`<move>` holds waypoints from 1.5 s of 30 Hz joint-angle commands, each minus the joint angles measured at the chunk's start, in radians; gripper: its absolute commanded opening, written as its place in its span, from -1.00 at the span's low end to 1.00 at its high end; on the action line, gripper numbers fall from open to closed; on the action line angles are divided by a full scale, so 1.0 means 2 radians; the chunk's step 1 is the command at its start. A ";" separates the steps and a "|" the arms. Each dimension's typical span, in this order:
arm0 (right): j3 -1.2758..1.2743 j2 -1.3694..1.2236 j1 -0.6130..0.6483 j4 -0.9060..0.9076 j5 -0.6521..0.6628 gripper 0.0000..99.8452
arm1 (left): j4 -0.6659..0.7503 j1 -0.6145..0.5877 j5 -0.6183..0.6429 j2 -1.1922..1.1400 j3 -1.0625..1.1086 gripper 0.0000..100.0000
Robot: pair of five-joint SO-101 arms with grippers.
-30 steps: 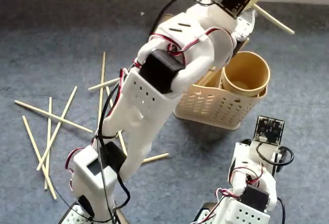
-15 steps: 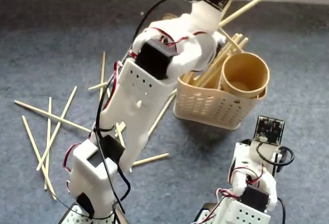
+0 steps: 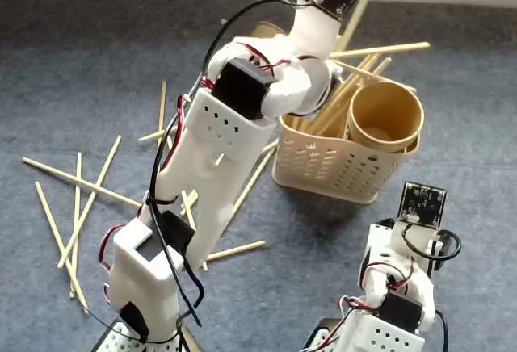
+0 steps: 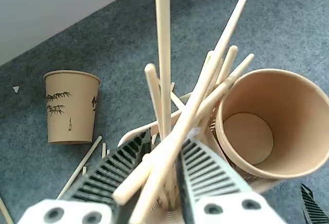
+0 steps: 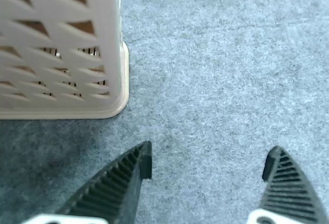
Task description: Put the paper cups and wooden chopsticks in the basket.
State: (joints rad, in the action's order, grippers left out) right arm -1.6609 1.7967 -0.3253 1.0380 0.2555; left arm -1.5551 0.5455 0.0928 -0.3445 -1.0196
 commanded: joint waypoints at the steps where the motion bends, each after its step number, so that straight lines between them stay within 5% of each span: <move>1: -0.040 0.003 0.003 -0.012 0.008 -0.33 | -0.015 0.011 0.003 0.009 -0.003 -0.85; 14: -0.040 0.003 0.003 -0.012 0.009 -0.33 | -0.099 0.018 0.000 0.076 0.000 -0.85; 22: -0.040 0.003 0.003 -0.012 0.009 -0.33 | -0.099 -0.010 -0.019 0.085 0.138 -0.86; 26: -0.040 0.003 0.003 -0.012 0.009 -0.33 | -0.099 -0.049 -0.021 0.103 0.121 -1.00; 31: -0.040 0.003 0.004 -0.012 0.009 -0.33 | -0.103 -0.061 -0.081 0.126 0.138 -0.97; 45: -0.040 0.003 0.004 -0.012 0.009 -0.33 | -0.088 -0.082 -0.082 0.152 0.157 -0.97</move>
State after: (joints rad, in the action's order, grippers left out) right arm -1.6609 1.7967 -0.3253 1.0380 0.2601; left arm -1.7453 0.3567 -0.0683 -0.0867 -0.6713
